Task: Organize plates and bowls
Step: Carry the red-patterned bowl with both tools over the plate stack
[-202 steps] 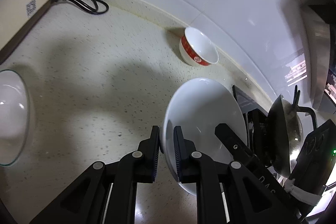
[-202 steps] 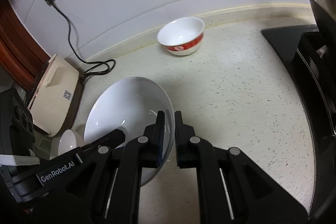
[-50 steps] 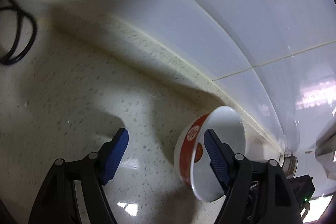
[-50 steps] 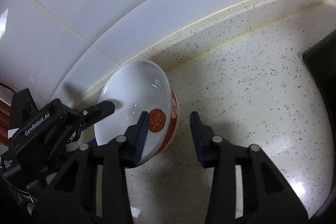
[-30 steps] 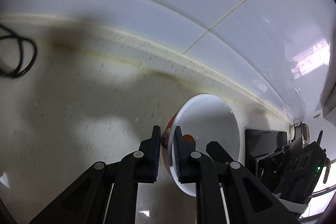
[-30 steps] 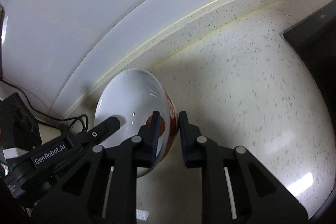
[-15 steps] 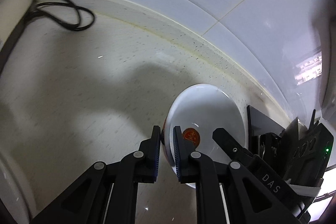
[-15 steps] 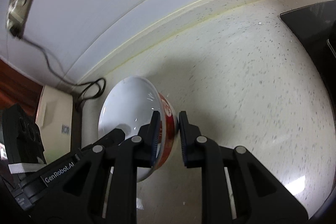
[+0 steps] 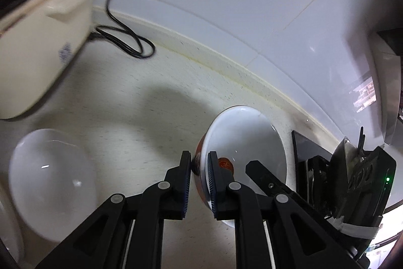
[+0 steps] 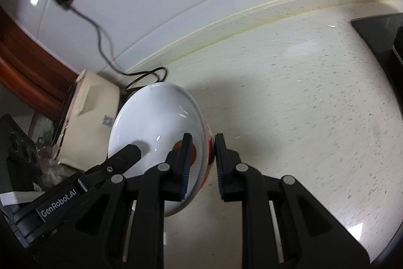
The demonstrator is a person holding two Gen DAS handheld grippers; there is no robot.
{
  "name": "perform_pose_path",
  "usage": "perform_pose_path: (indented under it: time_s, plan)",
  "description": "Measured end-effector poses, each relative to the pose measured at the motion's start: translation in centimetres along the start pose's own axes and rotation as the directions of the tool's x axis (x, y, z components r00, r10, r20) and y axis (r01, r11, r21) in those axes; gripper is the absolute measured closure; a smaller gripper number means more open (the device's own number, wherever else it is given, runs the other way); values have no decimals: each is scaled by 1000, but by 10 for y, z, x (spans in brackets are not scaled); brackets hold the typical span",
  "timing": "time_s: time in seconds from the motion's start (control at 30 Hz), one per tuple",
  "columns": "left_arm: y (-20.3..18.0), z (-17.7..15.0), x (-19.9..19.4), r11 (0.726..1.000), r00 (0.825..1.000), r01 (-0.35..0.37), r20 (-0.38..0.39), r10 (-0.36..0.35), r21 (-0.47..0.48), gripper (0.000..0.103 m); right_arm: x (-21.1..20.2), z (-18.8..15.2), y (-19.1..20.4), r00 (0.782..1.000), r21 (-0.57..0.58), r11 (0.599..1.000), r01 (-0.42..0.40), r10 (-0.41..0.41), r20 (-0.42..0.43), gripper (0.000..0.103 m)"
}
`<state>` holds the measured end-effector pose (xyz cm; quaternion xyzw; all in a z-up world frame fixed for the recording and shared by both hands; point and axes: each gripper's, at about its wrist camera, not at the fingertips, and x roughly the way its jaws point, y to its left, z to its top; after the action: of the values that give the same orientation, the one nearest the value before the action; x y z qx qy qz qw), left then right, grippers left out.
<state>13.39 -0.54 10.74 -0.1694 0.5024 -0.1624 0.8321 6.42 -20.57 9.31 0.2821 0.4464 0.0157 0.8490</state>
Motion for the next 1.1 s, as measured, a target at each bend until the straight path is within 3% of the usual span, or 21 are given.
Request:
perform_pose_path:
  time_s: [0.43,0.83,1.1]
  plan:
    - [63,-17,-67,996,995,-29,88,36,-85,90,0,-29,70,998,-119,991,-66,63,-24,82]
    - [111,-26,-84,985,993,-48,99,65,-169,90,26,-48,119,995,-238,968,-77,59,-82,82]
    - [141,-30,-81,969,988,-106,89,129,-221,90,55,-66,137,989,-304,949,-84,41,-143,82]
